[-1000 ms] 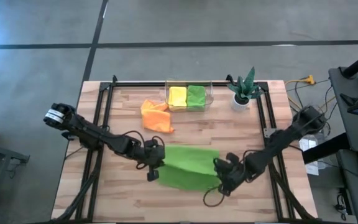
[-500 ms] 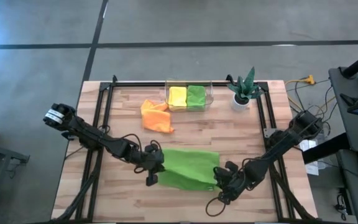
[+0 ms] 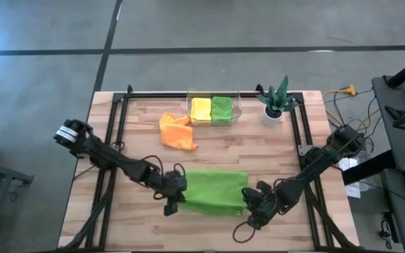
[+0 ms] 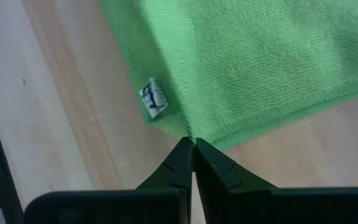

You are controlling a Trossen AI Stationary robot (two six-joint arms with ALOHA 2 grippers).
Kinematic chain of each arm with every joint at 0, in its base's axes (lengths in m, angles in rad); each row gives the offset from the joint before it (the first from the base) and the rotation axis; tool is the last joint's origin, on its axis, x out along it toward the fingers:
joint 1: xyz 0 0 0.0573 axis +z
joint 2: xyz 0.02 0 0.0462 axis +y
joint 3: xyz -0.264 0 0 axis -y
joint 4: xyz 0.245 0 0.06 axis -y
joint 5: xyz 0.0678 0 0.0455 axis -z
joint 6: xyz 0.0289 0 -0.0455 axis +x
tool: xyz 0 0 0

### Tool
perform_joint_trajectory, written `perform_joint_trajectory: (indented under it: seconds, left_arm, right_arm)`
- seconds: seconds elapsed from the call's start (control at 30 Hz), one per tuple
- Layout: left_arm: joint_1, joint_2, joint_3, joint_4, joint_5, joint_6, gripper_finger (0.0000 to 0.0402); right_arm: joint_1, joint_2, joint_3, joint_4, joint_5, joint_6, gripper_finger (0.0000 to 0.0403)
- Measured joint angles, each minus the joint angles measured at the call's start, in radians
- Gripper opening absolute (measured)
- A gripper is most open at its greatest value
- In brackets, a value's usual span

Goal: Fold microfiber towels
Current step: Fold the green microfiber towel

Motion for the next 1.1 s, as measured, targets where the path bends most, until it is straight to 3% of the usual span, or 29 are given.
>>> perform_joint_trajectory:
  seconds: [0.13, 0.53, 0.67, 0.93, 1.1]
  left_arm:
    - [-0.002, 0.078, 0.001, 0.082, 0.074, -0.033, 0.0]
    - [-0.002, 0.137, 0.002, 0.114, 0.081, -0.048, 0.0005]
    - [-0.002, 0.124, 0.002, 0.114, 0.081, -0.049, 0.0043]
    - [-0.002, 0.072, 0.002, 0.107, 0.089, -0.05, 0.0162]
    - [-0.002, 0.005, 0.002, 0.112, 0.089, -0.056, 0.0203]
  right_arm:
    - [0.002, 0.0, 0.0, 0.0, -0.009, 0.0, 0.0008]
    - [0.005, 0.0, 0.001, 0.012, -0.042, -0.018, 0.001]
    - [0.005, 0.0, 0.0, 0.027, -0.063, -0.037, 0.0029]
    - [0.006, -0.005, 0.0, 0.023, -0.106, -0.037, 0.0092]
    - [0.006, -0.032, 0.0, 0.023, -0.14, -0.01, 0.0112]
